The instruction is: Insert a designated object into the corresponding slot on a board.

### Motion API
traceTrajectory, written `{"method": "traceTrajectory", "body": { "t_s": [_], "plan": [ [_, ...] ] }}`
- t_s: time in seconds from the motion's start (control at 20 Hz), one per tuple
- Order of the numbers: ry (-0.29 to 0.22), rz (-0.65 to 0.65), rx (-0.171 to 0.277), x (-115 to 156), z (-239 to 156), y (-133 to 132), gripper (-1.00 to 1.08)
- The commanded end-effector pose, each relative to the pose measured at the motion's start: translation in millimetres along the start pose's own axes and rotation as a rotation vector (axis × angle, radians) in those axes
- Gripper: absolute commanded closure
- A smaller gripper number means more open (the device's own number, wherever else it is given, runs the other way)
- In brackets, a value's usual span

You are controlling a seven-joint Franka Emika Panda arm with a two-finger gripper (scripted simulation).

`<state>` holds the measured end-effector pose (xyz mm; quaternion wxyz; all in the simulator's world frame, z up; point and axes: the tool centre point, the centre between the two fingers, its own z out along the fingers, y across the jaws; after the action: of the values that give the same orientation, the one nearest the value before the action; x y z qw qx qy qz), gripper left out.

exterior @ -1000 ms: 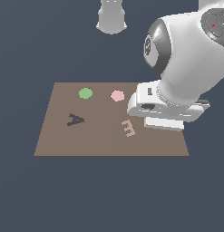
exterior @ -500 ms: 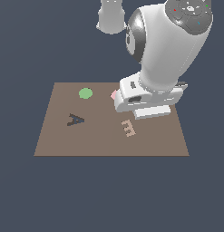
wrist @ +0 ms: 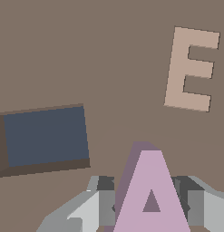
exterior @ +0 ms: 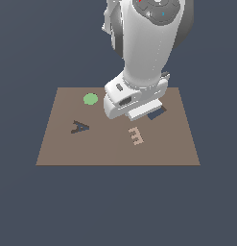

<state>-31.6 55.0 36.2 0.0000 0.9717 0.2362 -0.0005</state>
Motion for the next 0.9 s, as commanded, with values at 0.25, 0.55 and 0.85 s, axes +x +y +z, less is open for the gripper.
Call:
{"method": "traceTrajectory", "body": {
  "t_s": [0.25, 0.55, 0.85],
  "plan": [
    [0.0, -0.228, -0.001, -26, -1, 36, 1.08],
    [0.0, -0.405, -0.001, -39, -2, 68, 1.08],
    [0.0, -0.582, -0.001, -47, -2, 102, 1.08]
  ]
}}
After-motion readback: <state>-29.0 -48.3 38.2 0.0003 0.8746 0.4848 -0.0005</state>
